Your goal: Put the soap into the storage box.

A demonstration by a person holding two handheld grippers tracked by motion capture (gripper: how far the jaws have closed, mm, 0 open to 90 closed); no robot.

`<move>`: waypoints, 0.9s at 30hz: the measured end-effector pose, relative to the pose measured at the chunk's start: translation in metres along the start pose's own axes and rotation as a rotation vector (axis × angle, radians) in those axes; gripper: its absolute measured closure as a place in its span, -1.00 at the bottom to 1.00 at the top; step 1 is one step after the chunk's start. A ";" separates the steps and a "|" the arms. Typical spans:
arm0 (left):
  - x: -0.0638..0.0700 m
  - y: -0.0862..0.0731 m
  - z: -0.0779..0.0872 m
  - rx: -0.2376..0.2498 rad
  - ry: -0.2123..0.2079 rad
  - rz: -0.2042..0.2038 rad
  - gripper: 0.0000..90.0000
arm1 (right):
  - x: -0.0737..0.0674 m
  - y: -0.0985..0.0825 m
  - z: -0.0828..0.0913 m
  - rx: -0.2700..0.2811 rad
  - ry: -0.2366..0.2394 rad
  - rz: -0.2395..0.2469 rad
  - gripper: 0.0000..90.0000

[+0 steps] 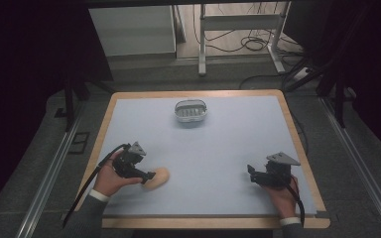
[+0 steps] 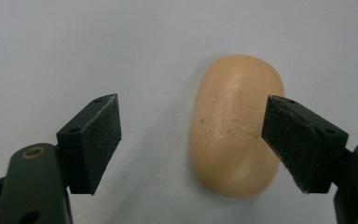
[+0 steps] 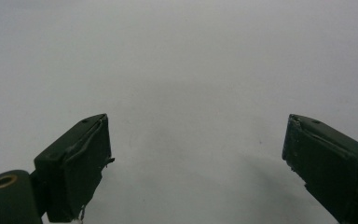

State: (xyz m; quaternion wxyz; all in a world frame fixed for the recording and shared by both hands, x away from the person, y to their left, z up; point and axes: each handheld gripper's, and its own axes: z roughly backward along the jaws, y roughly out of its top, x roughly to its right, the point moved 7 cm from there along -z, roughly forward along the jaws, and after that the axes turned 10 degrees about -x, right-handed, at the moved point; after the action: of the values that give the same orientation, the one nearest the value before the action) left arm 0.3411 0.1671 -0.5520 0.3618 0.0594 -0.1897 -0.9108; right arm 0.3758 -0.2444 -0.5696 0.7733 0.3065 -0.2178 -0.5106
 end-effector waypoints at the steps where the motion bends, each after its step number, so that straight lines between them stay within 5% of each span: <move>1: 0.002 0.001 -0.001 -0.005 -0.001 -0.006 -0.55 | 0.000 0.000 0.000 -0.001 0.000 0.000 -0.83; 16: 0.022 0.002 -0.021 -0.099 -0.031 -0.068 -0.55 | 0.000 0.000 0.000 -0.004 -0.008 -0.001 -0.83; 27: 0.025 0.000 -0.029 -0.141 -0.019 -0.073 -0.31 | 0.001 0.000 -0.001 -0.005 -0.011 -0.005 -0.83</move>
State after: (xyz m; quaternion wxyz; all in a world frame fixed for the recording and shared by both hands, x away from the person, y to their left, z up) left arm 0.3298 0.1415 -0.5786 0.3296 0.0319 -0.1260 -0.9351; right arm 0.3765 -0.2450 -0.5702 0.7715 0.3022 -0.2200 -0.5148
